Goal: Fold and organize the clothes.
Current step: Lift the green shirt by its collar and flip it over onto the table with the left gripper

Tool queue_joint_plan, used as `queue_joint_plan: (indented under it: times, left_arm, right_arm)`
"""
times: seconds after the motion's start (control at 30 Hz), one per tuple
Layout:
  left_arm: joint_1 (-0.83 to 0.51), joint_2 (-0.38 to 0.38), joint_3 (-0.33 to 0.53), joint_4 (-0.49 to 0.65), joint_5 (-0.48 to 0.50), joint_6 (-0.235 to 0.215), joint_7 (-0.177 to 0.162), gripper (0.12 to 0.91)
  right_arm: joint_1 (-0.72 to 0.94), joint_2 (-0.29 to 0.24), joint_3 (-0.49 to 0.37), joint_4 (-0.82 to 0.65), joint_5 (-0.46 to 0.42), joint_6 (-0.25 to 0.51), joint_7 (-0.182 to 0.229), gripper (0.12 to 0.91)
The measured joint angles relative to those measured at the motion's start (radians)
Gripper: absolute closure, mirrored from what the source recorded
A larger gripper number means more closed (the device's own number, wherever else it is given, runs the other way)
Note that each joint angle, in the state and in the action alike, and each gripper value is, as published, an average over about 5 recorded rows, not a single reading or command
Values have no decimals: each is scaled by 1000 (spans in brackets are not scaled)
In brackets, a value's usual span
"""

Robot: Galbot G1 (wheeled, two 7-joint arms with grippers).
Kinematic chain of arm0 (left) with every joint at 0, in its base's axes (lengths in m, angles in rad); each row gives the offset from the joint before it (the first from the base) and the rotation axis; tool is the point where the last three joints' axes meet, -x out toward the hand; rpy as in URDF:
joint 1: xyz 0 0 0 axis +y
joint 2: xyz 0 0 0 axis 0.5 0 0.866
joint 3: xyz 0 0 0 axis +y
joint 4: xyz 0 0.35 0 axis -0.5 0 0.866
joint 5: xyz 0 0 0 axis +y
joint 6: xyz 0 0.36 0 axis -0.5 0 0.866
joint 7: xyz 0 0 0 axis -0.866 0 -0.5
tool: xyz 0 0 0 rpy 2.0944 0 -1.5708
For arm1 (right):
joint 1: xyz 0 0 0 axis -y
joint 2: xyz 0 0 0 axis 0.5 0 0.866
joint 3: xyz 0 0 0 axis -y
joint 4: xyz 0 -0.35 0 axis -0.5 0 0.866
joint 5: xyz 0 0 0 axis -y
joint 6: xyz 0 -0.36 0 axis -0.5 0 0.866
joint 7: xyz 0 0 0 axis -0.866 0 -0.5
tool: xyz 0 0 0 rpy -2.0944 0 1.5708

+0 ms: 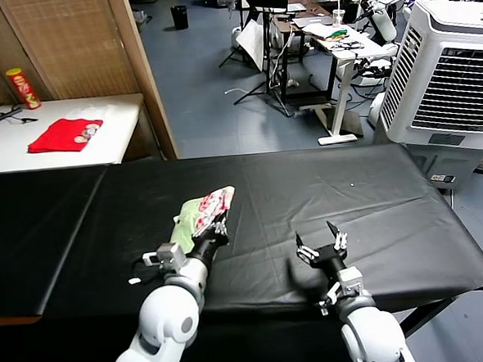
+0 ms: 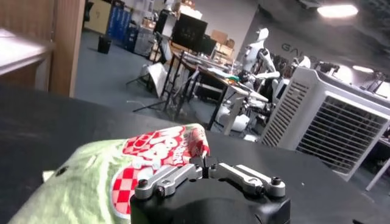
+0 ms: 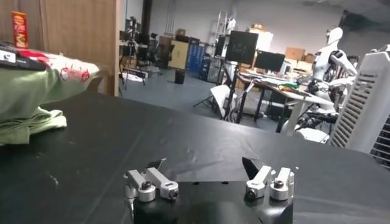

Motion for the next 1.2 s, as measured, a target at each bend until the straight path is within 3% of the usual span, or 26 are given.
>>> queue_joint_plan:
  times: [0.8,1.0,1.2]
  left_arm:
    - [-25,58,-35,-17,-69,0,15,896]
    - [-45,29,-3,10,-74,-6,34,896]
    - [-61,-46,60,75,-75,-11,65,896]
  right_arm:
    - [-13,-4,9,10,15,0,-4,227]
    - [-44,-23,45,42,91,-14,-16,227]
    - [-107,-37,104,98,140,-30,-20,227]
